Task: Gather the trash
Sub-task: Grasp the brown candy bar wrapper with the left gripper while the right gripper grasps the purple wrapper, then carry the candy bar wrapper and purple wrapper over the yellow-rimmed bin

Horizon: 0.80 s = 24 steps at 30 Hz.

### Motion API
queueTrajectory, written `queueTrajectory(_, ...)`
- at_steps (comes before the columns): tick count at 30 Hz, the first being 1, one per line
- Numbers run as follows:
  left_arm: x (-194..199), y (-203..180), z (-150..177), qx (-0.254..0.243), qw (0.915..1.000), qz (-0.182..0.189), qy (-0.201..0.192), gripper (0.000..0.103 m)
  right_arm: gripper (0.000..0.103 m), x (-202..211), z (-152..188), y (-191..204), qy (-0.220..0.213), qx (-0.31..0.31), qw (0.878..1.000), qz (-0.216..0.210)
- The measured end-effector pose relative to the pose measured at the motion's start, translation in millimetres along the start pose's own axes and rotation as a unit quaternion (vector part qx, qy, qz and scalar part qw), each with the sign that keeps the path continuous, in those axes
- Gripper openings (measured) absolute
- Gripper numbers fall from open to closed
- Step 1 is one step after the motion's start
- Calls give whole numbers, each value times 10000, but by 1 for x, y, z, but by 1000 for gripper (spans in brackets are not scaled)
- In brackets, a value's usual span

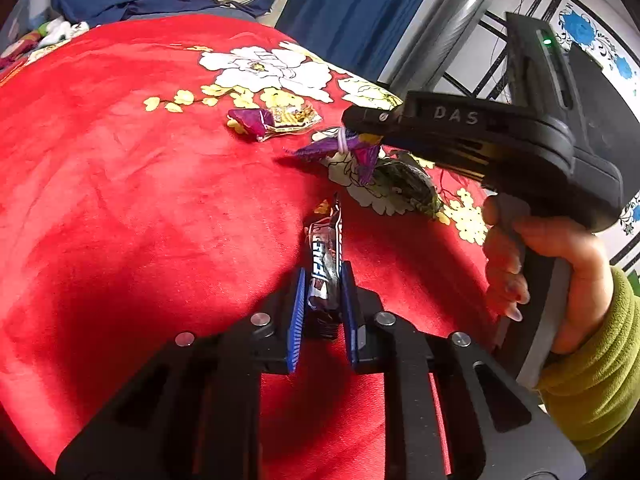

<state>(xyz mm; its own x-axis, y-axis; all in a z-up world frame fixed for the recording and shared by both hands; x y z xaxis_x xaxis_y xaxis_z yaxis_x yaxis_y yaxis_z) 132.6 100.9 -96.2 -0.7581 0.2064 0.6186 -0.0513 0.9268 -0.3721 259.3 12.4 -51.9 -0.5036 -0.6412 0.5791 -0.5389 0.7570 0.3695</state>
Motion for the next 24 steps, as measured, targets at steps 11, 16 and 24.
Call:
queueTrajectory(11, 12, 8, -4, 324, 9990, 196, -243, 9, 22, 45, -11, -2, -570, -75, 9983, 16)
queueTrajectory(16, 22, 3, -10, 286, 9980, 236, -512, 9, 22, 65, -5, -12, -752, -165, 9970, 66)
queueTrajectory(24, 36, 2, -20, 301, 9956, 263, -850, 9, 22, 96, 8, -27, -936, -332, 9949, 197)
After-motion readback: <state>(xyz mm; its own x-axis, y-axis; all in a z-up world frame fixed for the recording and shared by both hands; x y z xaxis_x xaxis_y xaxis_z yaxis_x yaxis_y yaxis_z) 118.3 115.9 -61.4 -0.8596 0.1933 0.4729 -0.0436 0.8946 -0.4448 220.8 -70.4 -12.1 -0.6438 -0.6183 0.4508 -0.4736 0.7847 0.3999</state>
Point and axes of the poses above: each gripper's, at about its wrist camera, not at the fingertips, and x roughly against the way its jaws point, y to its left, z to its underside, the point moved 1 cm from there along -x, roughly the way its jaws point, and after that the axes turned 9 degrees about -y, right-handed, at the moved point
